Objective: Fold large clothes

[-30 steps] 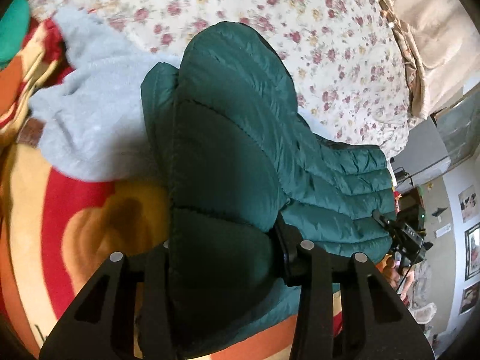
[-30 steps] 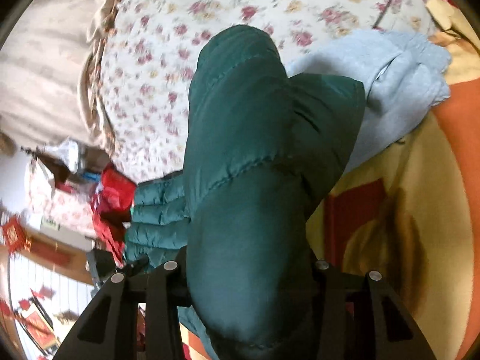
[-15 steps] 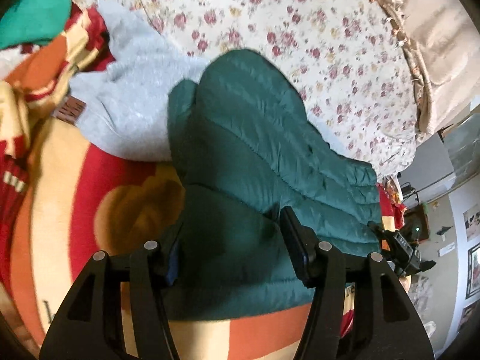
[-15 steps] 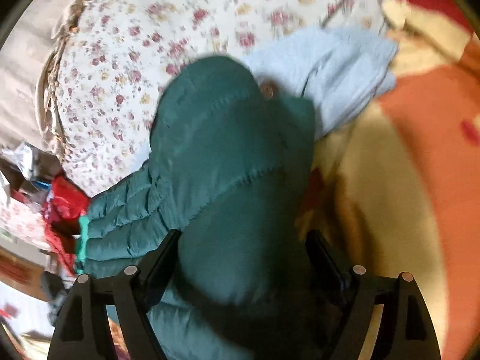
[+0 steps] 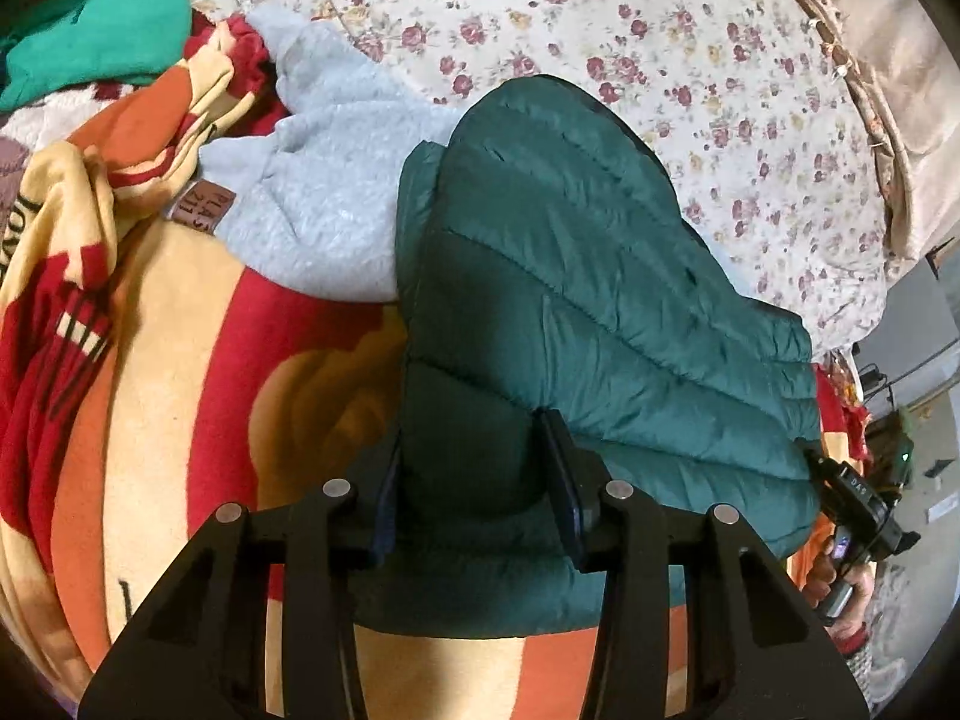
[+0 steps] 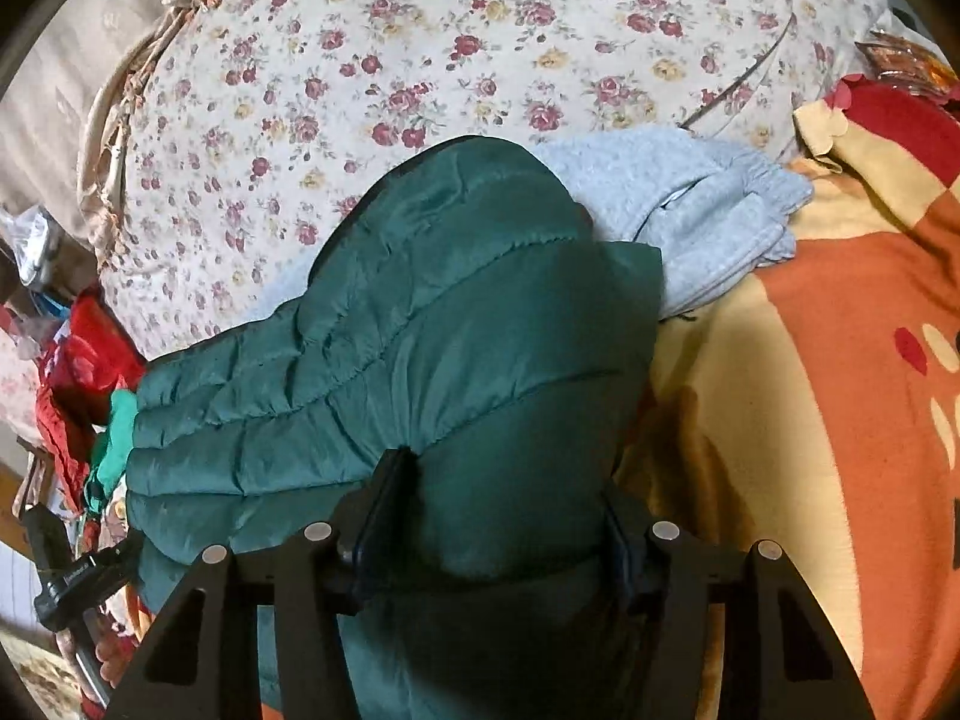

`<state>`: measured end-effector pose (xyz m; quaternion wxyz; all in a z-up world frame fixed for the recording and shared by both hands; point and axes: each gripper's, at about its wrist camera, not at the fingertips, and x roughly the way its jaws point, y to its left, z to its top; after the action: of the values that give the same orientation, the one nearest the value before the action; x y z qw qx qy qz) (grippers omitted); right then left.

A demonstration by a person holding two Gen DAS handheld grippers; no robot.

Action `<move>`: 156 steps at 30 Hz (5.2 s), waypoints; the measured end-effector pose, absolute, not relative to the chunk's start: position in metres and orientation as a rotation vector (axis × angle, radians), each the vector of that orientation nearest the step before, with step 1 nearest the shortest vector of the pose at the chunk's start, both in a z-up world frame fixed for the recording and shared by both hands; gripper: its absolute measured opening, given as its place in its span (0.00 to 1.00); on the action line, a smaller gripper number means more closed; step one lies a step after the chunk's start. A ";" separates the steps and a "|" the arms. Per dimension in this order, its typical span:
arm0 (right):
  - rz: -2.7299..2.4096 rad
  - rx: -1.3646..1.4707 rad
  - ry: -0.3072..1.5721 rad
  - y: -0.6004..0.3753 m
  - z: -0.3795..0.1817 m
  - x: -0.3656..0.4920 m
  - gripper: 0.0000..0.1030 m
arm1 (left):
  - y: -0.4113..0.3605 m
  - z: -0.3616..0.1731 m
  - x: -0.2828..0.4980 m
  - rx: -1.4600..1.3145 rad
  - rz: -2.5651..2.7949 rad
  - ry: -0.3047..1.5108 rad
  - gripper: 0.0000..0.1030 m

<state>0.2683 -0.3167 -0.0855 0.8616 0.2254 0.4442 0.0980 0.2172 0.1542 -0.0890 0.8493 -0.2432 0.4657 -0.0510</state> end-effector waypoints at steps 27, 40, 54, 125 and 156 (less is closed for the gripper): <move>0.085 0.398 0.884 -0.310 -0.073 0.231 0.62 | 0.153 -0.073 0.205 -0.454 0.036 1.004 0.54; 0.064 0.167 0.799 -0.244 -0.059 0.184 0.62 | 0.130 -0.071 0.173 -0.263 0.118 0.961 0.54; 0.046 0.167 0.821 -0.219 -0.080 0.154 0.63 | 0.103 -0.091 0.148 -0.191 0.141 0.976 0.56; 0.128 0.123 0.759 -0.163 -0.005 0.003 0.67 | 0.007 0.042 -0.061 -0.015 0.119 0.527 0.80; 0.079 0.124 0.725 -0.164 0.011 -0.013 0.68 | 0.002 0.052 -0.081 -0.042 0.089 0.480 0.80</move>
<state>-0.0127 -0.1644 0.0115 0.9324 0.0607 0.3541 0.0385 -0.0814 0.0020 0.0522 0.9702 -0.0207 0.2375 0.0442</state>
